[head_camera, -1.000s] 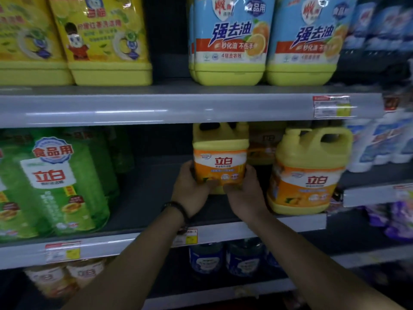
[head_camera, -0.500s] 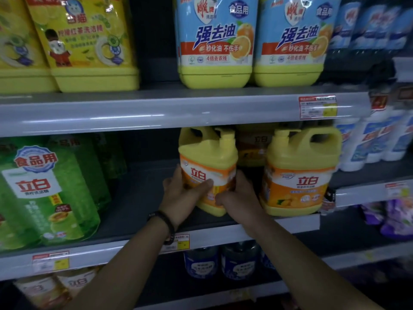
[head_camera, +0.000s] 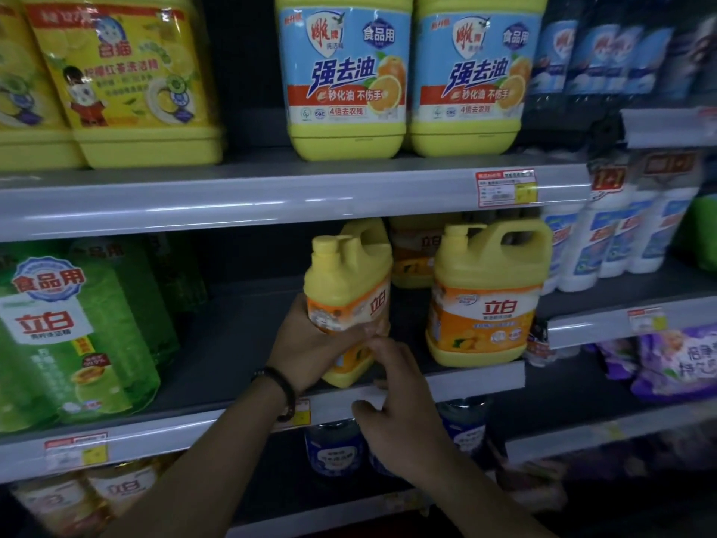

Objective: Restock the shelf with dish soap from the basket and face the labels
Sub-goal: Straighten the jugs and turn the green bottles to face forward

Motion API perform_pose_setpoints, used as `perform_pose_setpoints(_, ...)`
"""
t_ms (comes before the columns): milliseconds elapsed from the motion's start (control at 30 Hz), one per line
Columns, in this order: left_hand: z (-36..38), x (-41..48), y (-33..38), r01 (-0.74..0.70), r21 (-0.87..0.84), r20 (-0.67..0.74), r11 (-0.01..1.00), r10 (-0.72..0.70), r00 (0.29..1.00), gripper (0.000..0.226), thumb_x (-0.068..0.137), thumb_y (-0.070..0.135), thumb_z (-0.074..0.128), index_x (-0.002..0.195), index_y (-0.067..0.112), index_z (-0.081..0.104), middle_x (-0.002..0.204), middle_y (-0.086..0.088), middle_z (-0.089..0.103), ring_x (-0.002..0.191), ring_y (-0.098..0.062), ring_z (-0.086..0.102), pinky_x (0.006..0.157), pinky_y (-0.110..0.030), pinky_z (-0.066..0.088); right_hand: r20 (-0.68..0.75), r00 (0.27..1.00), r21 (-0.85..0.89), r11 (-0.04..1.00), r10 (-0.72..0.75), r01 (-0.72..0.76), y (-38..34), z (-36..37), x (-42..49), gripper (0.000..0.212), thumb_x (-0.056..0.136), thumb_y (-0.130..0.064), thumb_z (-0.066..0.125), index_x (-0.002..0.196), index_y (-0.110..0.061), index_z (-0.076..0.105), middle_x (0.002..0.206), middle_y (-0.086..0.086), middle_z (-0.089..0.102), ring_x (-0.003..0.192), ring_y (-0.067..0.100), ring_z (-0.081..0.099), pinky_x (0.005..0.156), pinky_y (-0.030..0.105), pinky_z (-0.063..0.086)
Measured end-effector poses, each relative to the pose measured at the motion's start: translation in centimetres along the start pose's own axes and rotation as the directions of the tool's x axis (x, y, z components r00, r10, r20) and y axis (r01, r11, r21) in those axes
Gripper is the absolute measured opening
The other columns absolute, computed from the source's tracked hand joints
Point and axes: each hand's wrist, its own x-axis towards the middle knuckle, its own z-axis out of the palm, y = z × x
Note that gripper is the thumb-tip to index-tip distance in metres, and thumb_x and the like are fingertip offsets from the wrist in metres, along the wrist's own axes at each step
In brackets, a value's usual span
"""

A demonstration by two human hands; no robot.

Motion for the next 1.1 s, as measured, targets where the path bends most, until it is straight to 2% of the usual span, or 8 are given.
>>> perform_pose_setpoints(133,-0.9,0.4,0.0,0.108,-0.059,0.058,0.992,-0.105,0.993,0.059,0.074,0.022,0.091,0.129,0.025,0.067,0.121,0.007,0.079,0.113,-0.015,0.075,0.098,-0.041,0.060,-0.034,0.999,0.009,1.000,-0.012,0.012,1.4,-2.9,-0.8,0.062,0.100,-0.011,0.070,0.142,-0.051,0.047,0.141,-0.028,0.049,0.125,-0.017,0.047,0.093,0.007,0.043)
perform_pose_setpoints(300,-3.0,1.5,0.0,0.121,-0.016,0.176,0.993,-0.116,0.978,0.061,0.073,0.018,0.086,0.130,0.020,0.066,0.124,0.003,0.078,0.118,-0.018,0.073,0.099,-0.036,0.061,-0.558,0.828,-0.047,0.998,-0.050,0.028,4.1,-7.1,-1.3,0.052,0.088,0.002,0.078,0.130,-0.018,0.055,0.121,0.003,0.056,0.110,0.019,0.060,0.091,0.034,0.052)
perform_pose_setpoints(400,-3.5,1.7,-0.2,0.158,-0.070,0.231,0.985,-0.138,0.963,0.065,0.078,0.011,0.081,0.138,0.021,0.058,0.132,-0.003,0.074,0.123,-0.023,0.070,0.102,-0.043,0.060,-0.708,0.700,-0.136,0.991,-0.097,0.000,5.1,-11.2,0.0,0.046,0.079,-0.012,0.091,0.112,-0.018,0.061,0.104,0.003,0.056,0.098,0.016,0.059,0.087,0.039,0.057)
perform_pose_setpoints(533,-3.5,1.8,-0.1,0.224,-0.113,0.316,0.968,-0.179,0.932,0.061,0.086,0.010,0.074,0.143,0.017,0.055,0.138,-0.009,0.070,0.129,-0.029,0.067,0.110,-0.054,0.052,-0.625,0.780,-0.016,1.000,-0.003,-0.009,6.1,-15.3,2.7,0.066,0.067,-0.045,0.102,0.109,-0.025,0.055,0.116,0.011,0.068,0.107,0.023,0.072,0.078,0.045,0.066)
perform_pose_setpoints(667,-2.7,0.8,-0.4,0.201,-0.142,0.257,0.969,-0.160,0.953,0.067,0.081,0.030,0.086,0.141,0.017,0.059,0.136,-0.007,0.072,0.127,-0.029,0.068,0.106,-0.051,0.056,-0.449,0.893,0.094,0.996,0.029,0.014,5.4,-15.4,3.7,0.083,0.073,-0.026,0.098,0.134,-0.042,0.044,0.121,-0.029,0.061,0.097,-0.024,0.063,0.072,0.008,0.056)
perform_pose_setpoints(833,-1.7,0.1,-0.4,0.119,-0.079,0.187,0.990,-0.103,0.977,0.064,0.084,0.033,0.086,0.141,0.020,0.058,0.134,-0.002,0.073,0.126,-0.023,0.069,0.104,-0.046,0.058,-0.412,0.905,0.126,0.990,0.105,-0.058,5.4,-15.8,4.3,0.083,0.058,-0.055,0.097,0.127,-0.040,0.054,0.120,-0.021,0.070,0.105,-0.002,0.071,0.077,0.026,0.062)
perform_pose_setpoints(967,-1.7,-0.2,-0.2,0.108,-0.020,0.170,0.994,-0.103,0.980,0.060,0.084,0.025,0.077,0.141,0.020,0.058,0.134,0.000,0.073,0.124,-0.020,0.070,0.105,-0.048,0.056,-0.342,0.932,0.208,0.977,0.120,-0.049,5.1,-16.5,4.6,0.079,0.061,-0.044,0.098,0.126,-0.033,0.054,0.120,-0.010,0.073,0.094,0.004,0.078,0.067,0.034,0.067)
perform_pose_setpoints(1100,-1.9,-0.1,0.2,0.089,0.009,0.182,0.996,-0.089,0.979,0.058,0.085,0.026,0.077,0.140,0.023,0.059,0.132,0.003,0.074,0.123,-0.017,0.070,0.103,-0.042,0.059,-0.256,0.952,0.297,0.951,0.169,-0.089,6.1,-17.0,5.1,0.096,0.061,-0.044,0.097,0.141,-0.031,0.045,0.131,-0.008,0.070,0.109,0.011,0.076,0.082,0.045,0.068)
